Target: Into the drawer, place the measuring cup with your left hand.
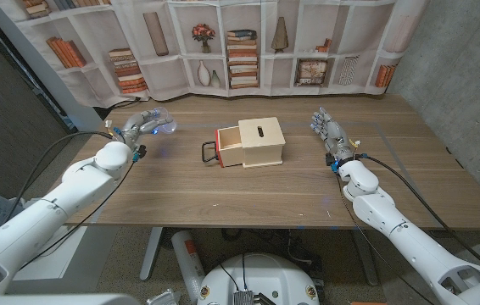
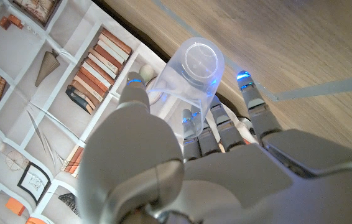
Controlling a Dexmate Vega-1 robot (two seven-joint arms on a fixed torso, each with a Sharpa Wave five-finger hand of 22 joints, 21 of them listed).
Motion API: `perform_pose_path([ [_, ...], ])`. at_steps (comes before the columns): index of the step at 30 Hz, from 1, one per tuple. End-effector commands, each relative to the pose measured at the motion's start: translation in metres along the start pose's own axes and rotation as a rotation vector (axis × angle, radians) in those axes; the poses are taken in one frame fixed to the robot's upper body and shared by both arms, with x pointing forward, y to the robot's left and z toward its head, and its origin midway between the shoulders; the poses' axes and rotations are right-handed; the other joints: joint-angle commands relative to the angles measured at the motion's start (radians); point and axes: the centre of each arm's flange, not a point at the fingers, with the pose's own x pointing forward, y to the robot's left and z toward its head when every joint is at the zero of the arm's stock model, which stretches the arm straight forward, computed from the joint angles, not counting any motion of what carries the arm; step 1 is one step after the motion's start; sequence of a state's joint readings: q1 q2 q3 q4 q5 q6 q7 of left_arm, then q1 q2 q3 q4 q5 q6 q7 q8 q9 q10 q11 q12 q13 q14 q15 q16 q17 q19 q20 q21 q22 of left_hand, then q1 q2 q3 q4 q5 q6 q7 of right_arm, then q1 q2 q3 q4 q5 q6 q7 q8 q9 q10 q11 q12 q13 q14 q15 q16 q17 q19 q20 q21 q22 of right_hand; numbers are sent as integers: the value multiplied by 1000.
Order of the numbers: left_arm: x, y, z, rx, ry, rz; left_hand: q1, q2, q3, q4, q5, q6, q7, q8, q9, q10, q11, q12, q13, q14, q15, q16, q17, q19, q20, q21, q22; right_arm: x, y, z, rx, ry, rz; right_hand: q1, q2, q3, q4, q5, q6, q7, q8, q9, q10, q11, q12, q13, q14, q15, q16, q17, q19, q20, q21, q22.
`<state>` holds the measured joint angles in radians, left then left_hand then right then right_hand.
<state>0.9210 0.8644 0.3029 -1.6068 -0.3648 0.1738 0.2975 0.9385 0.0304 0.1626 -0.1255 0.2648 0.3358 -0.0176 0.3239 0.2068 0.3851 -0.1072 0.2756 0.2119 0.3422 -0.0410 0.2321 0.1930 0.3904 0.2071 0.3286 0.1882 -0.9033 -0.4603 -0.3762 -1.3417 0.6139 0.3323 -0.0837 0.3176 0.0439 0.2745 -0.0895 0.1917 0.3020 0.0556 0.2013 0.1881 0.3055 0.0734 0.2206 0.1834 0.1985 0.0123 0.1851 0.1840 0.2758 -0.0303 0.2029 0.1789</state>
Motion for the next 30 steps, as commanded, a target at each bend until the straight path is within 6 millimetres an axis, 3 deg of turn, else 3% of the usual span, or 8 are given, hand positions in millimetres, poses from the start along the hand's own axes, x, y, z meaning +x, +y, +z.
perform_pose_path([
  [1,-4,1,10,0,-16,-33,0,10,0,3,-2,6,2,0,4,12,2,-4,4,-6,-6,0,6,-10,-1,-4,3,1,-2,2,-2,-3,-7,5,3,1,-8,3,5,1,-2,4,7,0,-1,4,8,5,4,1,3,2,-1,6],
  [17,-11,10,19,-11,-62,-61,-1,13,1,6,-12,9,1,-3,4,19,2,-7,5,-5,-11,-3,5,-15,-6,-10,3,0,-3,0,-1,-5,-17,5,3,1,-9,3,7,3,-2,4,5,-1,-2,4,9,5,3,1,4,1,-1,6],
  [30,-17,12,38,19,-103,-87,-2,15,0,8,-19,17,1,-3,4,22,-2,-11,6,1,-16,-4,5,-15,-8,-12,3,-5,-9,-1,6,-8,-27,5,4,0,-10,3,8,3,-2,4,8,2,-2,4,9,5,3,1,5,0,0,6],
])
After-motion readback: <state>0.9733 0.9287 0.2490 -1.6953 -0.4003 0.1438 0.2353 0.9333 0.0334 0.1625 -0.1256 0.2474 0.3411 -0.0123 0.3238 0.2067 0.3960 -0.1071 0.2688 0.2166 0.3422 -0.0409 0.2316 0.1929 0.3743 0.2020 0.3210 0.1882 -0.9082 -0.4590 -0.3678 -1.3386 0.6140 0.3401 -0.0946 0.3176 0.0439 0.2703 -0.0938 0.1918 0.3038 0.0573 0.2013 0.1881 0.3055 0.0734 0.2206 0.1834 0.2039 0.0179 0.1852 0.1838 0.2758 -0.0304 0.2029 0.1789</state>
